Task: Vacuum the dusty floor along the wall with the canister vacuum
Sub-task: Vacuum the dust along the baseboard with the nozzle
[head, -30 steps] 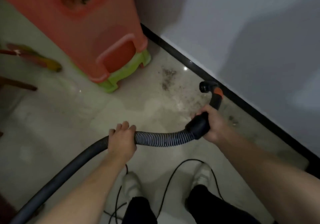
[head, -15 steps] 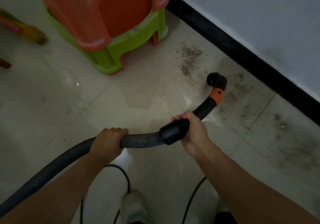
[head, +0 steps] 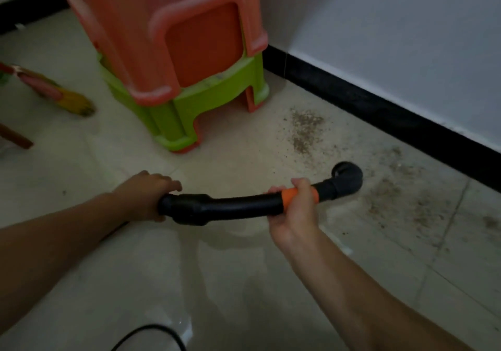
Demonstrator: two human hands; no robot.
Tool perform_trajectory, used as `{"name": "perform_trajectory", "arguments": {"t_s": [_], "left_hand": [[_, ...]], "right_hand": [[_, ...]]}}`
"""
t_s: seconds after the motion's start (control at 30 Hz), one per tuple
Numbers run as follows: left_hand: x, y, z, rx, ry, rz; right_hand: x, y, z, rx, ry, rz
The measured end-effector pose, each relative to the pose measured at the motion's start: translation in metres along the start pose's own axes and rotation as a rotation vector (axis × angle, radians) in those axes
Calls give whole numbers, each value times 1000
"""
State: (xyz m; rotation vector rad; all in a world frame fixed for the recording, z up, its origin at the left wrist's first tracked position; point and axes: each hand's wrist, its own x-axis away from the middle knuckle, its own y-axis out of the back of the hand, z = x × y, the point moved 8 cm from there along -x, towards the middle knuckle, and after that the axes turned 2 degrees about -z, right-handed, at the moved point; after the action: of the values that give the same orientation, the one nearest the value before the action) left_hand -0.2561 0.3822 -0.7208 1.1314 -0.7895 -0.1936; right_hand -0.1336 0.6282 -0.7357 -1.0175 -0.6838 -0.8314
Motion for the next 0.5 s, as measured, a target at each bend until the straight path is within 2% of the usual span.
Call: {"name": "perform_trajectory", "arguments": {"t_s": [0.1, 0.2, 0.37, 0.5], "left_hand": [[13, 18, 24, -90, 48, 24], [28, 36, 37, 60, 158, 12], [33, 10, 5, 212, 102, 160], [46, 8, -2, 350, 112, 151]], "right_hand": [[12, -6, -25, -2, -76, 7], [17, -7, -30, -24, -137, -22], [-1, -5, -41, 56, -160, 10], [-12, -28, -52, 152, -164, 67]]}}
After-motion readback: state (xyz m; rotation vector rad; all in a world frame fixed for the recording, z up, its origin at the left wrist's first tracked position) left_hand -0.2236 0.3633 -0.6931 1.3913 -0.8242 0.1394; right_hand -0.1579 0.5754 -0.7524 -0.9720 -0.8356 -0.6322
